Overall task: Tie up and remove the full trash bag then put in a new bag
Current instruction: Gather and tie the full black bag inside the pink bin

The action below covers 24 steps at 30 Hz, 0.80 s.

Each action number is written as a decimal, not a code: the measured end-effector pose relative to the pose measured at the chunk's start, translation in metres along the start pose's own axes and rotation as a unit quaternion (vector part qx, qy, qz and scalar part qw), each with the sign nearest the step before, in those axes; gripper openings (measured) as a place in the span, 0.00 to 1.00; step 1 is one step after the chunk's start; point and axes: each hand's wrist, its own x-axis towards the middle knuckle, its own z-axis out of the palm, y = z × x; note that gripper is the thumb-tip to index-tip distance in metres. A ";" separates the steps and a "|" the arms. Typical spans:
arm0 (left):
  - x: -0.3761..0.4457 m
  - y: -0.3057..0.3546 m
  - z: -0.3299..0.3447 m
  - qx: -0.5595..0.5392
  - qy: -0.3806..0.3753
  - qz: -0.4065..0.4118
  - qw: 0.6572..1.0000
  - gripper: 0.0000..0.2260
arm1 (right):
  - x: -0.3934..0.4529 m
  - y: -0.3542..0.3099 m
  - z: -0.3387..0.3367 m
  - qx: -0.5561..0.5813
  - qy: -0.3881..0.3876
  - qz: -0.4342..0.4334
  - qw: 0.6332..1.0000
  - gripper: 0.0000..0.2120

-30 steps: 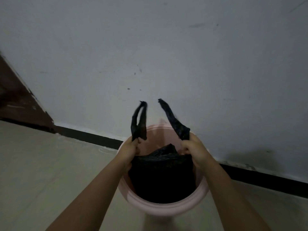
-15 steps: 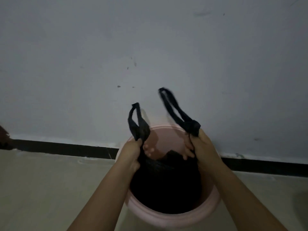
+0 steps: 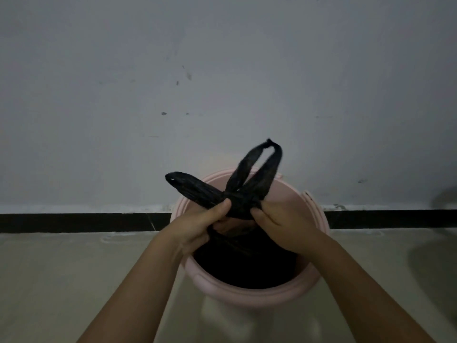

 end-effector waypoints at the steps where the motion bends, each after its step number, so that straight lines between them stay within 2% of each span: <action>1: -0.001 -0.001 0.002 -0.001 0.026 0.000 1.000 0.14 | 0.001 0.001 0.000 0.003 -0.023 0.012 1.000 0.17; 3: 0.004 -0.005 0.005 0.004 0.102 -0.012 0.995 0.19 | 0.005 0.003 0.000 0.005 -0.089 0.048 0.995 0.17; 4: 0.007 -0.007 0.003 -0.002 0.115 -0.009 0.993 0.21 | 0.005 0.000 -0.003 0.010 -0.114 0.057 0.992 0.16; 7: 0.004 -0.008 0.004 -0.031 0.069 0.016 0.997 0.18 | 0.004 0.005 -0.008 0.073 -0.150 0.070 0.984 0.15; 10: -0.003 -0.012 0.000 -0.023 0.019 0.009 1.000 0.16 | 0.001 0.015 -0.014 0.107 -0.135 0.092 0.981 0.19; 12: -0.005 -0.009 0.000 0.056 0.027 -0.009 0.998 0.12 | 0.003 0.024 -0.016 0.113 -0.129 0.093 0.981 0.20; 14: -0.005 -0.005 -0.001 0.238 0.021 -0.012 0.971 0.17 | 0.007 0.031 -0.019 0.104 -0.100 0.099 0.985 0.17; 16: -0.004 -0.003 0.002 0.366 0.018 0.032 0.930 0.17 | 0.010 0.035 -0.021 0.104 -0.054 0.099 0.988 0.17; 18: -0.001 -0.006 0.006 0.397 0.045 0.111 0.910 0.11 | 0.012 0.037 -0.021 0.133 -0.001 0.086 0.987 0.18; 20: 0.003 -0.010 0.009 0.362 0.101 0.173 0.910 0.09 | 0.011 0.032 -0.022 0.159 0.032 0.071 0.984 0.12; 22: 0.010 -0.013 0.009 0.299 0.162 0.223 0.913 0.09 | 0.010 0.030 -0.020 0.179 0.026 0.058 0.982 0.03; 24: 0.016 -0.016 0.004 0.277 0.216 0.264 0.898 0.09 | 0.008 0.030 -0.019 0.176 -0.001 0.060 0.983 0.10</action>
